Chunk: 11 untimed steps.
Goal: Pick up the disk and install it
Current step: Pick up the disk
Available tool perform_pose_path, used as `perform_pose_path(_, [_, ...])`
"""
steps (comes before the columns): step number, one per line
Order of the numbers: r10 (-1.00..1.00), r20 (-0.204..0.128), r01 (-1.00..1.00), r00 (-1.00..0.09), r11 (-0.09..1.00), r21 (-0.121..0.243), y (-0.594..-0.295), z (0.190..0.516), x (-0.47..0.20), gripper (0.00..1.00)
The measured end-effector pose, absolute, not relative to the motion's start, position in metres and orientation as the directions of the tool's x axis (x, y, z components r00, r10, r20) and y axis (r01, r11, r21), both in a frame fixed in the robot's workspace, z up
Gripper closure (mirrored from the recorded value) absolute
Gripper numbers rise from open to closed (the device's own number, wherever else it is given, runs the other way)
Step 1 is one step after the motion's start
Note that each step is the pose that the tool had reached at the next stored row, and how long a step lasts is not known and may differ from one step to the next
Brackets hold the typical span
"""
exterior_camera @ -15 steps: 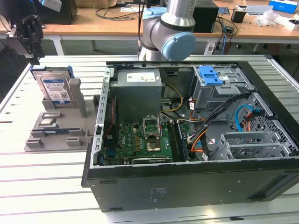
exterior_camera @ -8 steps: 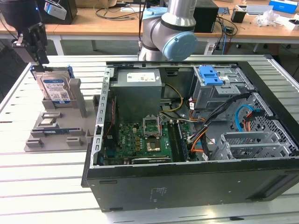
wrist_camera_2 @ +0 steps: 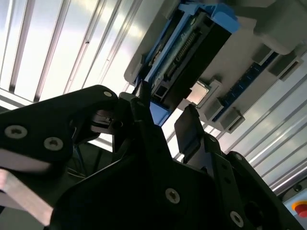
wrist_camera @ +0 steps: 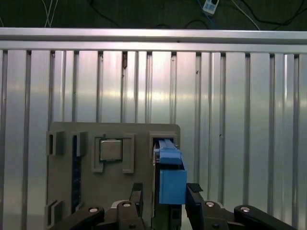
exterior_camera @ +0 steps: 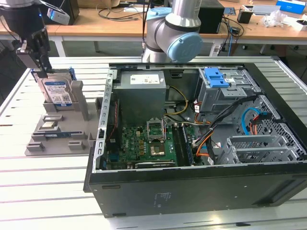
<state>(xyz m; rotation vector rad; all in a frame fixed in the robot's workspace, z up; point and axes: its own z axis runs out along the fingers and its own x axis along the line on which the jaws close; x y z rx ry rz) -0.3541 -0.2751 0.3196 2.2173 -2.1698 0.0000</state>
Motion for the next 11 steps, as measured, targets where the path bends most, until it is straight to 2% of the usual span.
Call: perform_pose_path(11, [-0.999,0.009,-0.999,0.036,-0.036,0.028,-0.275,0.298,-0.356,0.52])
